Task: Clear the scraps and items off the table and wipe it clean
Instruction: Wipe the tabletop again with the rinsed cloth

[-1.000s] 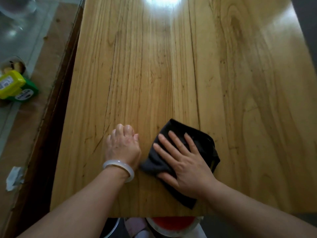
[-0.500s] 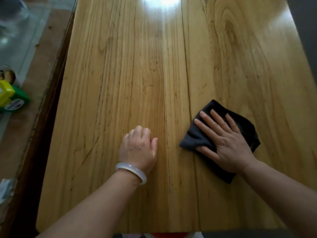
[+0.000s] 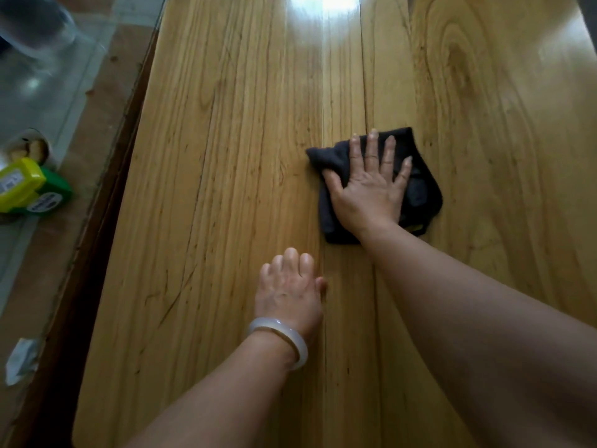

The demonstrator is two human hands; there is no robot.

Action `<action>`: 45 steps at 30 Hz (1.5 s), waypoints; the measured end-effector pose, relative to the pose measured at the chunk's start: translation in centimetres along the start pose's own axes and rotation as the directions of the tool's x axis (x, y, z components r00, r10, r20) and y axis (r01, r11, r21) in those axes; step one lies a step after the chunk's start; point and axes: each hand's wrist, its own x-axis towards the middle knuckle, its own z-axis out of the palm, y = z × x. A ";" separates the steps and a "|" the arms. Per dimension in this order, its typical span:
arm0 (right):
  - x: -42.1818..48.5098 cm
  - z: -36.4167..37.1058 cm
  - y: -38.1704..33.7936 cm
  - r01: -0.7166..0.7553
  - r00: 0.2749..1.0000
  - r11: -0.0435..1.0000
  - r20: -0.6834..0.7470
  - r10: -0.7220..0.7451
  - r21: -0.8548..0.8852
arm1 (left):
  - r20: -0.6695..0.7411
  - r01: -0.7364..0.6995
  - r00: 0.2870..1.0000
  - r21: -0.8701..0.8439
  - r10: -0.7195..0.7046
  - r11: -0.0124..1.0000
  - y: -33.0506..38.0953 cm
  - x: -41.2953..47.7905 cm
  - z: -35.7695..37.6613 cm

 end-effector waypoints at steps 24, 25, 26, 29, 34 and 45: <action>-8.1 -0.6 11.3 0.237 0.970 0.970 0.062 -0.234 -0.049 | -0.145 -0.004 0.989 0.081 0.016 0.997 -0.5 -0.5 1.8; -9.8 -0.3 11.8 0.223 0.974 0.974 0.057 -0.220 -0.049 | -0.143 -0.007 0.990 0.078 0.018 0.997 -0.4 -0.6 1.8; -11.1 0.1 12.1 0.216 0.975 0.975 0.054 -0.214 -0.050 | -0.139 -0.006 0.990 0.077 0.016 0.997 -0.5 -0.5 1.7; -15.3 1.1 12.4 0.204 0.978 0.978 0.053 -0.201 -0.053 | -0.119 -0.002 0.993 0.077 0.011 0.997 -0.3 -0.5 1.7; -21.0 2.8 11.1 0.236 0.971 0.971 0.052 -0.234 -0.028 | -0.135 0.004 0.991 0.045 0.002 0.999 -0.1 -0.7 1.6; -27.2 3.6 11.5 0.526 0.843 0.850 0.108 -0.527 0.042 | -0.134 0.041 0.990 -0.021 -0.044 0.999 0.3 -0.9 1.1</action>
